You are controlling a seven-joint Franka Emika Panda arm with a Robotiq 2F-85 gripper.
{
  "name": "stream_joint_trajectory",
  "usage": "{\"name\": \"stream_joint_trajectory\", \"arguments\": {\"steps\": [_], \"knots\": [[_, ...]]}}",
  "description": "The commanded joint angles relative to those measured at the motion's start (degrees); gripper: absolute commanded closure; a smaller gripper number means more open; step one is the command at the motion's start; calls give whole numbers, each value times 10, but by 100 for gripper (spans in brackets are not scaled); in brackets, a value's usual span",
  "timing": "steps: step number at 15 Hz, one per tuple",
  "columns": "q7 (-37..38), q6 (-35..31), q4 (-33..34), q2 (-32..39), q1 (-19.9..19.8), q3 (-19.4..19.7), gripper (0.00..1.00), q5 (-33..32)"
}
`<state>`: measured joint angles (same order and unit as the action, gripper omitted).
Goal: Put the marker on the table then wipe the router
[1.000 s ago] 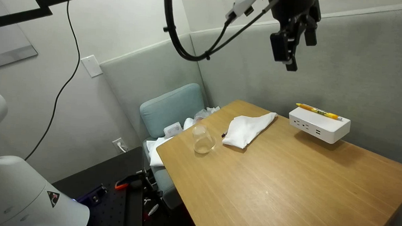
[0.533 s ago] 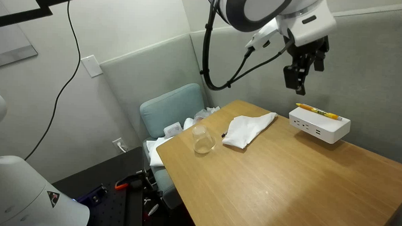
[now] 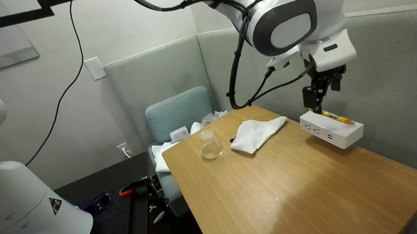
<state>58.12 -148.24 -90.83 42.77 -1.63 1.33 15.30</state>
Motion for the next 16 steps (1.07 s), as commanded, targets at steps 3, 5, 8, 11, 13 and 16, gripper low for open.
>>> {"name": "stream_joint_trajectory", "arguments": {"steps": [3,5,8,11,13,16], "knots": [[19,38,56,42,11,14,0,8],[19,46,67,52,11,14,0,7],[20,60,82,65,10,15,0,7],[21,73,96,75,10,16,0,6],[22,84,104,82,11,17,0,4],[24,99,115,90,11,19,34,3]]}}
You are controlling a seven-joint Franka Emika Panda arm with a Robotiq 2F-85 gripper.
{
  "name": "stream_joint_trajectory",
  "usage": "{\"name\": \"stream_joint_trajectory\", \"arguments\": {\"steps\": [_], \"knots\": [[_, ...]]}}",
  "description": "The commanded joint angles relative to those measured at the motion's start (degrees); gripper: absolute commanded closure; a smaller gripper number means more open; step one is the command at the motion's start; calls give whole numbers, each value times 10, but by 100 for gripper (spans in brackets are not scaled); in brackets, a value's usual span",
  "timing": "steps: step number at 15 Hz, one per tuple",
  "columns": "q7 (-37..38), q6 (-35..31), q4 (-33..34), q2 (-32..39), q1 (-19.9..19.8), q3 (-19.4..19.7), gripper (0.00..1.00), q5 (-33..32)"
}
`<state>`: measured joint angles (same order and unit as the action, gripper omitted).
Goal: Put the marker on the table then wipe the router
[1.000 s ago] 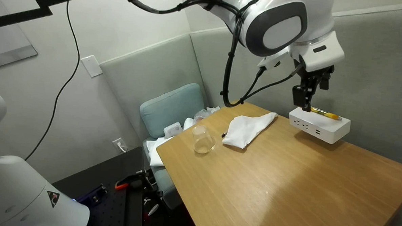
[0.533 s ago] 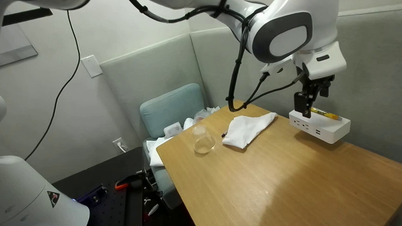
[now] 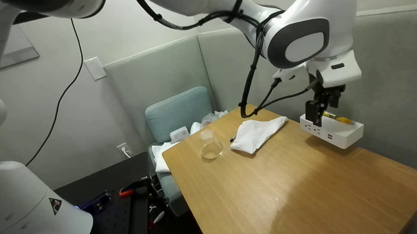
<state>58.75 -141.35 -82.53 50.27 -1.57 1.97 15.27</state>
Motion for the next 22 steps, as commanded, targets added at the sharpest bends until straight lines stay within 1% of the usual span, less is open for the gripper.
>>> {"name": "stream_joint_trajectory", "arguments": {"steps": [1,4,6,7,8,9,11,13,15,17,22], "knots": [[18,41,35,15,11,15,41,2],[19,66,42,16,11,18,65,2],[20,66,48,17,11,19,79,2],[20,65,48,17,11,18,88,2],[19,65,50,18,11,18,95,2],[19,65,50,18,12,18,100,2],[17,68,48,11,12,17,100,2],[14,78,19,-18,13,17,97,2],[7,83,-23,-58,16,21,97,-4],[4,85,-79,-105,22,31,97,-19],[11,103,-223,-218,37,65,97,-69]]}}
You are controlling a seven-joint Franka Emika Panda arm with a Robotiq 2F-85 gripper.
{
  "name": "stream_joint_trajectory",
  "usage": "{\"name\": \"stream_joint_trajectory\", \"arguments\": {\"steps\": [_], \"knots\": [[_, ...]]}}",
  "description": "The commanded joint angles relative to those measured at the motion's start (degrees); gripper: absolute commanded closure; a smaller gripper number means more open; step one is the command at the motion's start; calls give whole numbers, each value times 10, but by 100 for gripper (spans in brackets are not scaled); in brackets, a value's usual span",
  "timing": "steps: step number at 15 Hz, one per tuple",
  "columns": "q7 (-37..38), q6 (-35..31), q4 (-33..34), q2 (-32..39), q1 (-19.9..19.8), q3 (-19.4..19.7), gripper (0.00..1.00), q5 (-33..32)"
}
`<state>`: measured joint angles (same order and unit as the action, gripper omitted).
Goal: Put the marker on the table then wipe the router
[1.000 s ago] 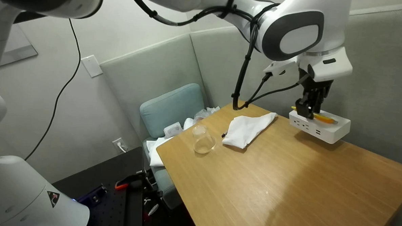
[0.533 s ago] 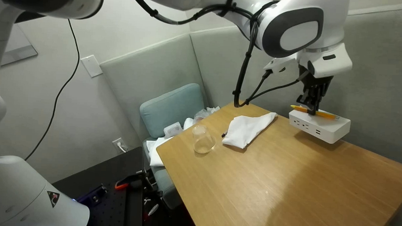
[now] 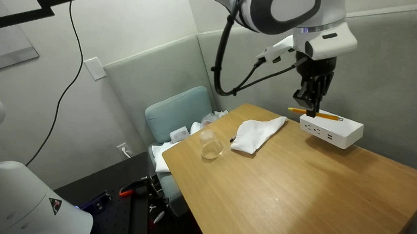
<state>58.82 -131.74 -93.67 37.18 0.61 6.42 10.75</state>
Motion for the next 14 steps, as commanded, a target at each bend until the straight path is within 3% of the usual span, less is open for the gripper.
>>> {"name": "stream_joint_trajectory", "arguments": {"steps": [1,7,11,14], "knots": [[3,5,-142,-108,12,19,97,-27],[-84,-97,-333,-199,-18,-8,97,31],[-118,-192,-415,-192,-23,-9,97,72],[-124,-251,-442,-169,-21,-10,97,91]]}}
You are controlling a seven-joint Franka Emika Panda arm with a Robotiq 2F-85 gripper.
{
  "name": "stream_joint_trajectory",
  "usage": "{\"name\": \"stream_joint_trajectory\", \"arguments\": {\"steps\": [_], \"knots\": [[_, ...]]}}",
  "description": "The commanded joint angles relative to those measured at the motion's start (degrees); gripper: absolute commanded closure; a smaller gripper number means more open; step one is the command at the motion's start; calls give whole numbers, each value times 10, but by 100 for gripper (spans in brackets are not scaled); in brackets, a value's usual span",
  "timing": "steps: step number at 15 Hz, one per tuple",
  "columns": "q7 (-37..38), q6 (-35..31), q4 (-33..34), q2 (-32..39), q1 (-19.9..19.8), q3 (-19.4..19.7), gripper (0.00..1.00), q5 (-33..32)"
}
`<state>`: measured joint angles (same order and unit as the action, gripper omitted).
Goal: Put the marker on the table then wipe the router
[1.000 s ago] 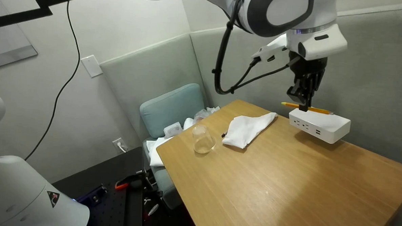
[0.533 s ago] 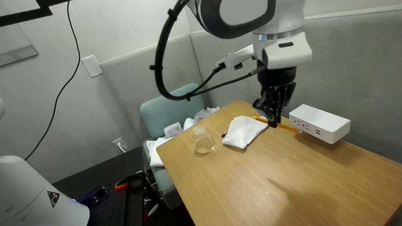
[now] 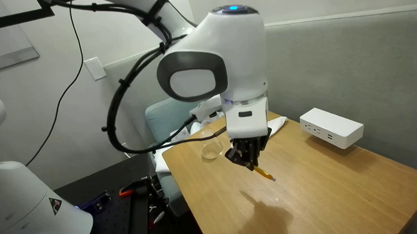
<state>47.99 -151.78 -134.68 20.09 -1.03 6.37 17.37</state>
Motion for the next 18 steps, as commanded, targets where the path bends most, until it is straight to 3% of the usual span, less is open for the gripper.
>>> {"name": "stream_joint_trajectory", "arguments": {"steps": [1,9,10,12,16,18], "knots": [[-18,-64,-35,7,-5,-10,97,30],[-20,-117,-17,67,-16,-37,97,76],[-20,-116,-18,69,-16,-35,64,74],[-18,-117,-18,74,-15,-33,58,73],[-16,-114,-23,63,-13,-28,27,68],[-41,-97,-28,32,-33,-56,12,88]]}}
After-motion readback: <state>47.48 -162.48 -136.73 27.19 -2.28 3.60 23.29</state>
